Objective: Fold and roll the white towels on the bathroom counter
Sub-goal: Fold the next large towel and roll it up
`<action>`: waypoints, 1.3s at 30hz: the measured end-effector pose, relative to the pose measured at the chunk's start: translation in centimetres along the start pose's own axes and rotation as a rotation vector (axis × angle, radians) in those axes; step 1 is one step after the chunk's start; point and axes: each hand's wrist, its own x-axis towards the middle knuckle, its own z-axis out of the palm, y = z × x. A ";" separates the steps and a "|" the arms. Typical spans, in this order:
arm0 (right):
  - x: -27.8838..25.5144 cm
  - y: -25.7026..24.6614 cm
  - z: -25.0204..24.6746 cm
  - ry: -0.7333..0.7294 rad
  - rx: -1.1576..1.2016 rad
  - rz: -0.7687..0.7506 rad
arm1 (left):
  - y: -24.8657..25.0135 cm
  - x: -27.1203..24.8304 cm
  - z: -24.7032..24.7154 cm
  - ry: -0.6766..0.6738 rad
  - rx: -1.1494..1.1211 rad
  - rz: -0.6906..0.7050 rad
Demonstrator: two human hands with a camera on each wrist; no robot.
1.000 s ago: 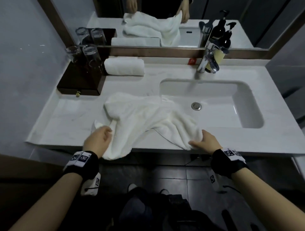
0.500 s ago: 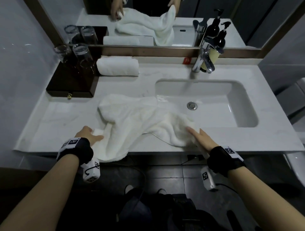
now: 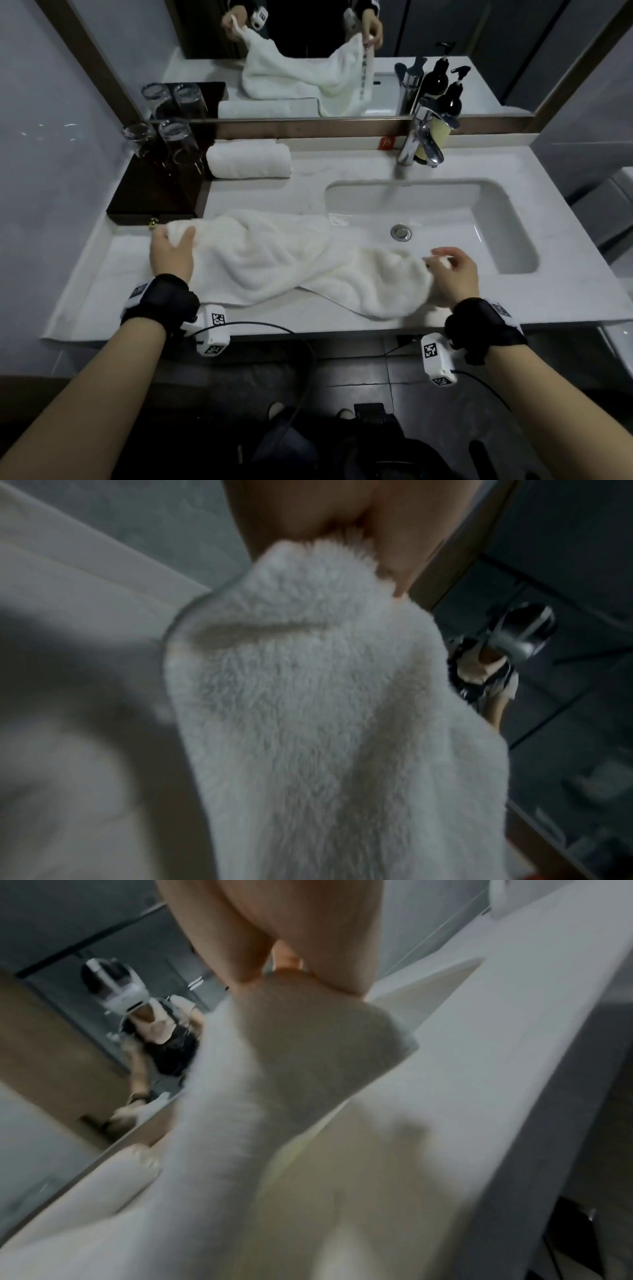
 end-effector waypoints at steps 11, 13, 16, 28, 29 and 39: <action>-1.4 7.6 -7.1 0.202 -0.349 0.059 | -9.0 -1.9 -5.9 0.092 0.289 -0.398; -1.6 8.6 -7.3 0.146 -0.430 0.062 | -11.0 -2.7 -6.5 -0.013 0.367 -0.420; -1.5 8.5 -6.9 0.072 -0.522 0.050 | -11.7 -3.4 -6.3 -0.072 0.400 -0.377; -1.1 2.3 -2.2 -0.163 -0.749 -0.206 | -6.9 -4.1 -3.0 -0.125 0.752 0.017; -1.0 1.5 -1.0 -0.225 -0.755 -0.244 | -6.1 -3.8 -2.1 -0.160 0.744 0.063; 0.4 -6.7 12.0 -0.696 -0.697 -0.320 | 0.5 3.1 6.1 -0.580 0.722 0.271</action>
